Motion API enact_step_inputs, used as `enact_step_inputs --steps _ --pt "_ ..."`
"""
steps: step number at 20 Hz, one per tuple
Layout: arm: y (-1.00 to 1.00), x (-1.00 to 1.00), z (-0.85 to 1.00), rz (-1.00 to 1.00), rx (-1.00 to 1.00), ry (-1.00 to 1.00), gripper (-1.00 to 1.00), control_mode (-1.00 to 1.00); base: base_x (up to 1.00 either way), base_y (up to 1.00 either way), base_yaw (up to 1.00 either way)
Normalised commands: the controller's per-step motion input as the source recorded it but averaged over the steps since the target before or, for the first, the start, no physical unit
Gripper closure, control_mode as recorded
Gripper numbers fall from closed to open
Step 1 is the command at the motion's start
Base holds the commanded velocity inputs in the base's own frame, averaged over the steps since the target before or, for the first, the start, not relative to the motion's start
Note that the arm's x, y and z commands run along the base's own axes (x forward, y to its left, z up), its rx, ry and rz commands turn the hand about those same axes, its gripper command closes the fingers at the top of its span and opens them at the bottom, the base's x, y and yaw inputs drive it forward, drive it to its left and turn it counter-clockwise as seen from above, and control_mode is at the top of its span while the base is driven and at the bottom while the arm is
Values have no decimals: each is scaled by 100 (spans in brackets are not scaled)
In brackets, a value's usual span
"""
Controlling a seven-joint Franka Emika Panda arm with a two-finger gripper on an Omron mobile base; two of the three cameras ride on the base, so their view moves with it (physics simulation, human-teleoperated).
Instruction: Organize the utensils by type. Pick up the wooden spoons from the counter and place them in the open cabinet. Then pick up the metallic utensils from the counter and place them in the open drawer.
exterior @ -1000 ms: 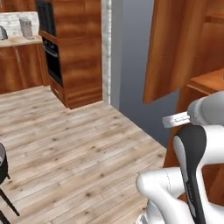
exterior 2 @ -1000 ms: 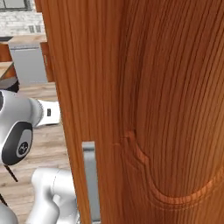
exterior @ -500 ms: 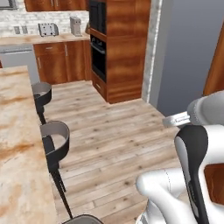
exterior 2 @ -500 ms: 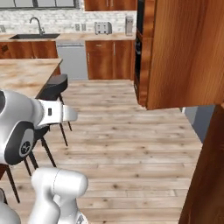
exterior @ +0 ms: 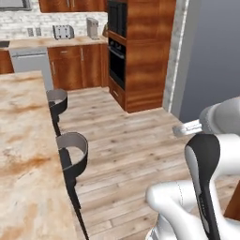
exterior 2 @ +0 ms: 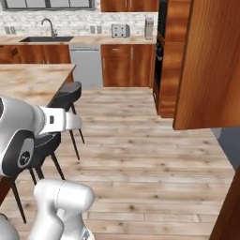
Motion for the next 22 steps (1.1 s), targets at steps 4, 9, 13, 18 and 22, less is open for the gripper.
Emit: enact_step_inputs --steps 4,9,13,18,22 --pt "0 0 0 0 0 0 -100 100 100 -2 12" --pt "0 0 0 0 0 0 -100 100 100 -1 16" --pt "0 0 0 0 0 0 -100 100 100 -4 1" --pt "0 0 0 0 0 0 -100 100 100 -8 0" --pt "0 0 0 0 0 0 -100 100 100 -9 2"
